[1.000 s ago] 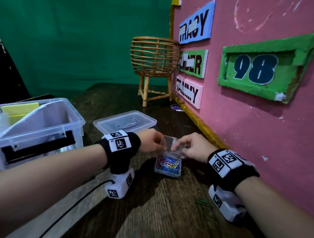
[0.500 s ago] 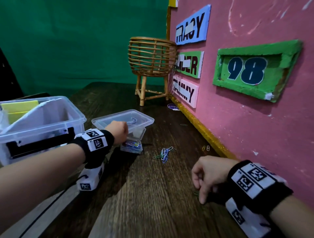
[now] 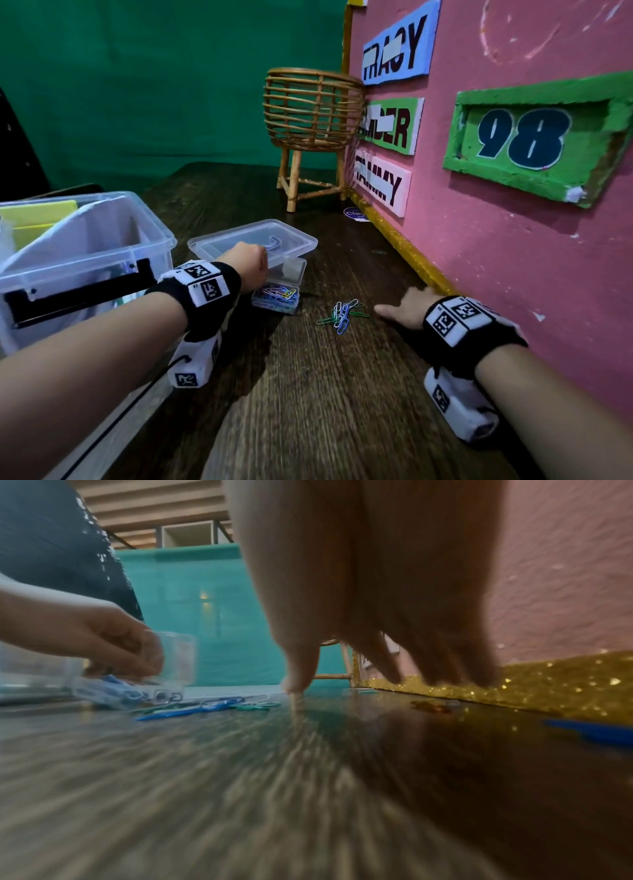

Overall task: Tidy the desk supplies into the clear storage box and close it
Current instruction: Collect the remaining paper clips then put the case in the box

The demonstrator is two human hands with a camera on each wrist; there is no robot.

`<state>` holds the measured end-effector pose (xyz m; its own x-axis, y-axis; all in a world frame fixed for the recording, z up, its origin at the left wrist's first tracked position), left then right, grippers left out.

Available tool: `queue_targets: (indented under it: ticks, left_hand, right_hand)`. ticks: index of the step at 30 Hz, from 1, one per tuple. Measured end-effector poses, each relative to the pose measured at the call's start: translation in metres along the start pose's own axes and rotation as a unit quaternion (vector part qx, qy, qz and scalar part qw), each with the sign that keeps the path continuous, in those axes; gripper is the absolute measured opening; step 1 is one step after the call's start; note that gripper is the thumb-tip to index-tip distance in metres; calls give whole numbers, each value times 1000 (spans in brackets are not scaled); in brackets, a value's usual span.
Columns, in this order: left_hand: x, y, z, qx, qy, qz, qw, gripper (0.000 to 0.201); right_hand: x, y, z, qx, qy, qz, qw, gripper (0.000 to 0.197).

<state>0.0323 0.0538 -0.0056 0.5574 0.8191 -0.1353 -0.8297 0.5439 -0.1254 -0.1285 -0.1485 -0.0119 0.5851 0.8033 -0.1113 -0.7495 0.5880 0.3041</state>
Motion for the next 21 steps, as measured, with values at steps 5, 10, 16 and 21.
queue_targets:
  ticks: [5,10,16,21]
  left_hand:
    - [-1,-6,-1,0,15,-2,1000,20]
    - [1,-11,-3,-5,19,-2,1000,23]
    - [-2,-20,-3,5,16,9,1000,24]
    - [-4,-25,-2,20,27,19,999,25]
  right_hand:
    - [4,1,-13,90,3,17,996,107]
    - [20,4,-12,112,-58,129,984,105]
    - [23,-1,-10,113,-43,154,981,87]
    - [27,2,1,49,-124,224,966,55]
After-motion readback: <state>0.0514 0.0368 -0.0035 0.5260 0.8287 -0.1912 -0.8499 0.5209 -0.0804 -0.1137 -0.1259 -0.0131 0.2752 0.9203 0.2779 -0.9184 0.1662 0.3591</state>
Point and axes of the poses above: each hand's wrist, its own y-axis away from the middle knuckle, its own z-axis out of the back of the hand, x = y × z, the point moved 2 cm from there along -y, towards the middle knuckle, and after that the axes turned 1 degree about y, right-handed, at the moved point
